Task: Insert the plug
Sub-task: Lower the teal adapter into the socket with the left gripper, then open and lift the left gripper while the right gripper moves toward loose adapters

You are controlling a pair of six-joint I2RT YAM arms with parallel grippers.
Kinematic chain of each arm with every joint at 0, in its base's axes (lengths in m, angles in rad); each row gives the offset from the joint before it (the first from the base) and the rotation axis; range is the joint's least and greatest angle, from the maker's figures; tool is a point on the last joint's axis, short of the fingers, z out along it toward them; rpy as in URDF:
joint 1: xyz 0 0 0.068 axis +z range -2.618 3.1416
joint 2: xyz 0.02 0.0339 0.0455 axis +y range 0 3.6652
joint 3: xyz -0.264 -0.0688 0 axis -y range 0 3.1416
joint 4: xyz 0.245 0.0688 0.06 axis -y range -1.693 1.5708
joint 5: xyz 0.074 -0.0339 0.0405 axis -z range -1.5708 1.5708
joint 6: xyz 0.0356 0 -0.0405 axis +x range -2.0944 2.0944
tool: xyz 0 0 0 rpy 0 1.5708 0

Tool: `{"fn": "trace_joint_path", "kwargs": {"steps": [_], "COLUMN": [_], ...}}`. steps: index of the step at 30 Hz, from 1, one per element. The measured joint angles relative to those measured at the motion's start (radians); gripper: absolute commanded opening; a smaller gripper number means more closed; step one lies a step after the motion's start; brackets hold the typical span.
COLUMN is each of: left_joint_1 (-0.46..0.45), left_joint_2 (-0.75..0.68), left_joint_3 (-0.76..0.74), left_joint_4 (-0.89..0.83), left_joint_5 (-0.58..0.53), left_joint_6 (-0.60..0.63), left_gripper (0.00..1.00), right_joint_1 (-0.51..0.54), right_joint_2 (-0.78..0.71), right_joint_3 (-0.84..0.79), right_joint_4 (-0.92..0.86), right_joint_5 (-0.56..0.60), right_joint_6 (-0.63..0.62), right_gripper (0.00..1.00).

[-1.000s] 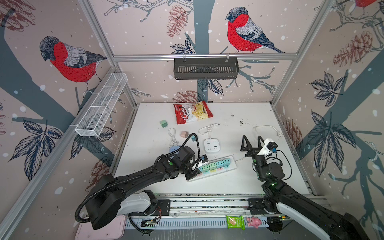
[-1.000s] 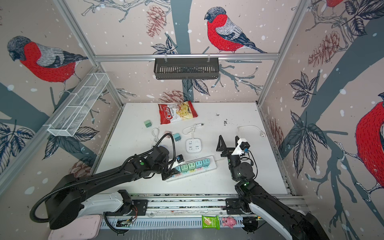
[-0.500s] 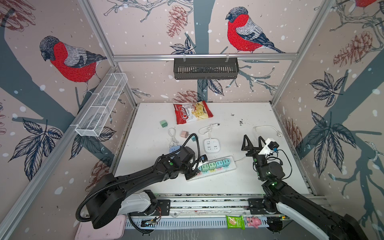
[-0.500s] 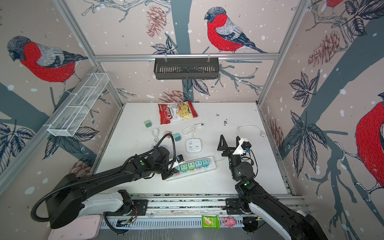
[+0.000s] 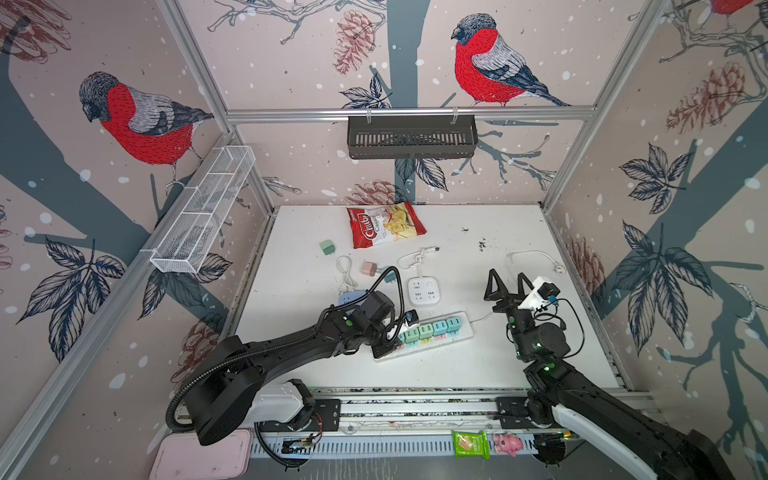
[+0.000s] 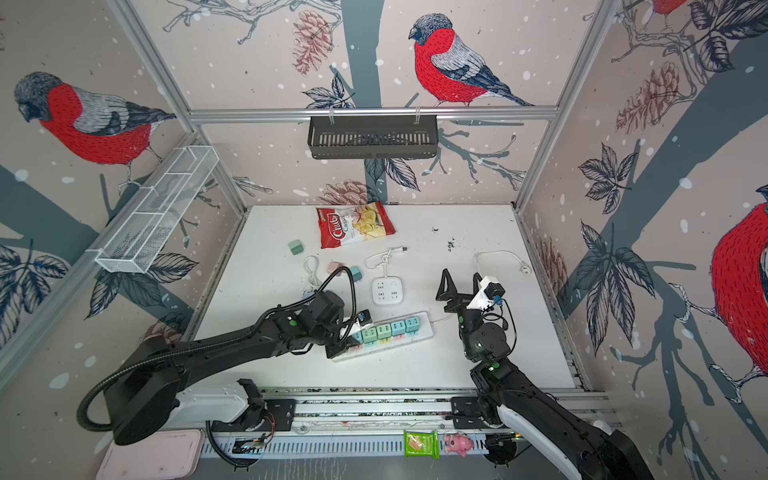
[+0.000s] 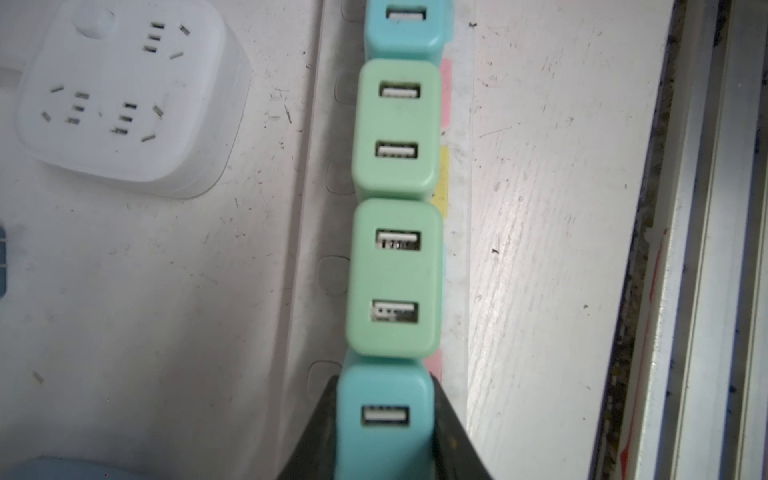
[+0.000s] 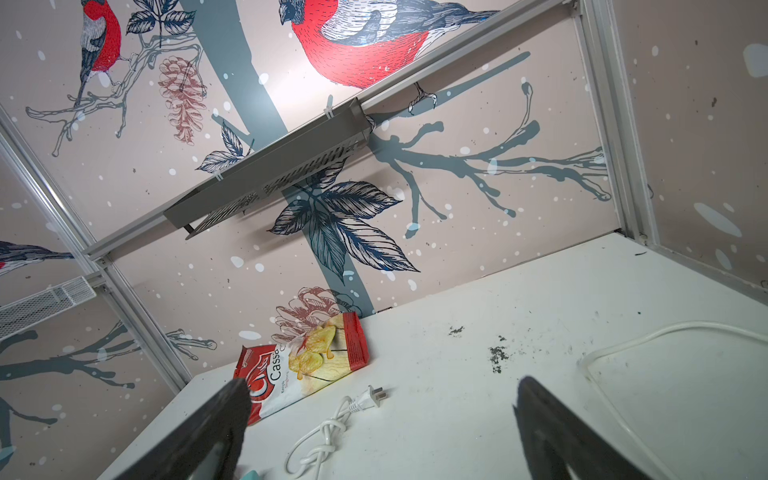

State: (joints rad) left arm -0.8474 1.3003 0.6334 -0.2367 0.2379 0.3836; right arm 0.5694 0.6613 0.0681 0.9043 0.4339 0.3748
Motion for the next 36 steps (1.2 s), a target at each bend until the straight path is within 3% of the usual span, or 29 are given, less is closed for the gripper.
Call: {"fn": "trace_joint_path", "kwargs": {"steps": [12, 24, 31, 32, 34, 35, 36], "left_joint_1": [0.007, 0.007, 0.007, 0.007, 0.007, 0.007, 0.007], "left_joint_2": [0.067, 0.313, 0.432, 0.445, 0.468, 0.472, 0.473], "left_joint_3": [0.043, 0.261, 0.372, 0.389, 0.416, 0.42, 0.422], "left_joint_4": [0.006, 0.057, 0.097, 0.096, 0.101, 0.102, 0.101], "left_joint_5": [0.028, 0.048, 0.055, 0.055, 0.053, 0.053, 0.051], "left_joint_6": [0.018, 0.069, 0.098, 0.1, 0.106, 0.107, 0.111], "left_gripper": [0.0, 0.0, 0.0, 0.06, 0.3, 0.57, 0.98], "right_joint_1": [-0.014, -0.047, -0.056, -0.056, -0.058, -0.059, -0.06], "right_joint_2": [0.007, -0.03, -0.027, -0.024, -0.013, -0.01, -0.006], "right_joint_3": [0.045, 0.019, 0.042, 0.051, 0.075, 0.083, 0.088], "right_joint_4": [-0.075, -0.104, -0.161, -0.175, -0.213, -0.228, -0.24], "right_joint_5": [-0.01, 0.051, 0.127, 0.14, 0.168, 0.177, 0.182], "right_joint_6": [0.023, 0.075, 0.169, 0.183, 0.214, 0.229, 0.231], "right_gripper": [1.0, 1.0, 1.0, 1.0, 1.0, 1.0, 1.0]}}
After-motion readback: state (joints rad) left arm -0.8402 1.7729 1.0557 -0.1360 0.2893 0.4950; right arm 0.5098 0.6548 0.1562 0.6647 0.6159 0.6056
